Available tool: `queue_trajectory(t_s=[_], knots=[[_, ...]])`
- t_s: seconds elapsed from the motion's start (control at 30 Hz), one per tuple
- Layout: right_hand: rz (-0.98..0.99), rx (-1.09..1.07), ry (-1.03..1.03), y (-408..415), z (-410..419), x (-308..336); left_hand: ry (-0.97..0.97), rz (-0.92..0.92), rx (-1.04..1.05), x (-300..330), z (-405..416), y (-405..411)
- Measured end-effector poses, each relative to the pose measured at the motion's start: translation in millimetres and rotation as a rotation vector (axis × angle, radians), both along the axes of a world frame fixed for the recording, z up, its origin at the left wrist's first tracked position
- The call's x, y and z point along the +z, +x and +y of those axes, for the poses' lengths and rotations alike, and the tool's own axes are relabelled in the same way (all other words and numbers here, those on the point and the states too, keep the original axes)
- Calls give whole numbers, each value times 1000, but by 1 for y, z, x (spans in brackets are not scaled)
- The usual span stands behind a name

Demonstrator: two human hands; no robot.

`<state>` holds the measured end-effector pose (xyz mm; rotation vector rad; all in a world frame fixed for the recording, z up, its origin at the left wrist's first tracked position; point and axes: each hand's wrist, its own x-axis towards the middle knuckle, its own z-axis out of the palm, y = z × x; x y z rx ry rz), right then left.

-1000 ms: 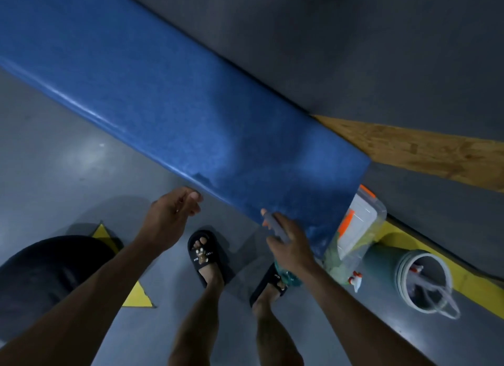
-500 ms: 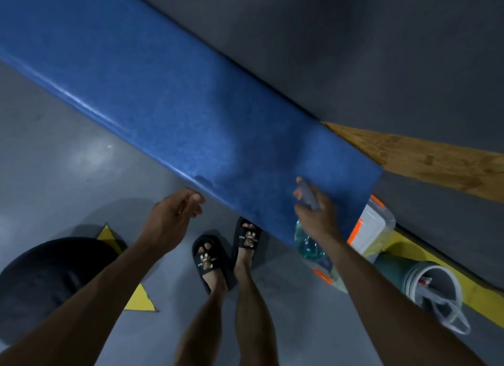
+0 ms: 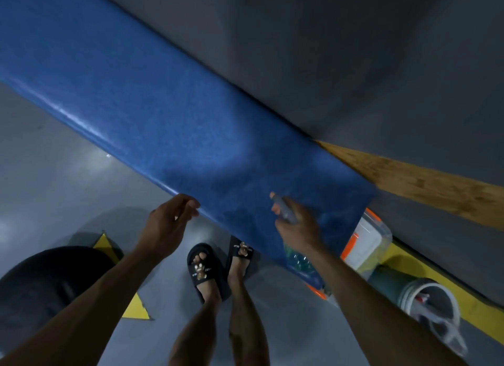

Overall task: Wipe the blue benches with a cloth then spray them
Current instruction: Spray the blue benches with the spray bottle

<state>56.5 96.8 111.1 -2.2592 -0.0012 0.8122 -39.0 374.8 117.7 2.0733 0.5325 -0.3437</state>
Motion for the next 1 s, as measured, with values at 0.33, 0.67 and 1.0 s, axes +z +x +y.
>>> queue_trajectory(t_s=[0.33,0.67,1.0], knots=[[79,-2,-11,-43,37,-14,79,46,82,3,15,1],[-94,-156,-73,132,26,0,99,28,80,15,35,5],[51,274,-63,46,78,-9,58,13,172,7,64,4]])
